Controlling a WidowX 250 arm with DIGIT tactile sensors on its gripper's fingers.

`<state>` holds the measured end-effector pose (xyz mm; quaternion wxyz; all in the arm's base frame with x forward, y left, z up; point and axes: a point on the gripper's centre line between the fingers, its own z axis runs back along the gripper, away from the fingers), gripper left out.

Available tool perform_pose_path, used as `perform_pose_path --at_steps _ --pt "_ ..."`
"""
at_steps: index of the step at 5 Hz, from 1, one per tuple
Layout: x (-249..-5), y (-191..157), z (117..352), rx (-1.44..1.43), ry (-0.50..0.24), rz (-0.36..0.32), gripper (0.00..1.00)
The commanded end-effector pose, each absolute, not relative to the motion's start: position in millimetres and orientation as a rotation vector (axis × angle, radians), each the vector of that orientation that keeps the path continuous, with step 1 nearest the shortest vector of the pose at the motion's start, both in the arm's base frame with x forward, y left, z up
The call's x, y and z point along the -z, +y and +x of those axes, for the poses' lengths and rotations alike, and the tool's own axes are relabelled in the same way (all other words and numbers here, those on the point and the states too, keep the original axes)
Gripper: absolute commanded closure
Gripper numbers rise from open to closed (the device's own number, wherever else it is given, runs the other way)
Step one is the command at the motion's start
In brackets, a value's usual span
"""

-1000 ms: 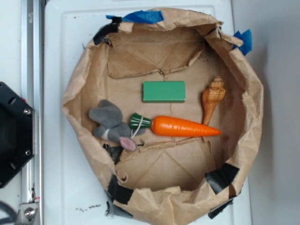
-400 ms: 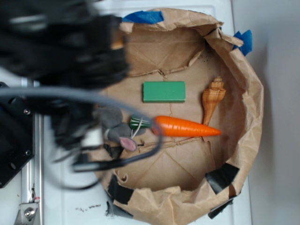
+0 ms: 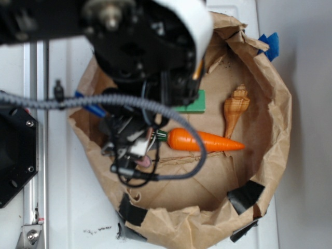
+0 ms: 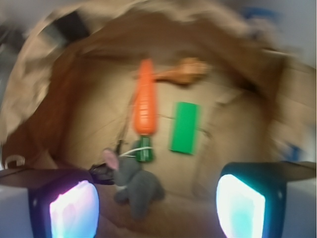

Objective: Grab the gray animal.

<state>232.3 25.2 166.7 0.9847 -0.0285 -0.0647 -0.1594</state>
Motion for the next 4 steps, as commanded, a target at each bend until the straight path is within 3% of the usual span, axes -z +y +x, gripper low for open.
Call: perform_pose_path --at_steps 1,4 --pt "-137 25 229 0.351 -0.09 0.028 0.0" --pt "-112 32 225 0.351 -0.072 -0.042 0.0"
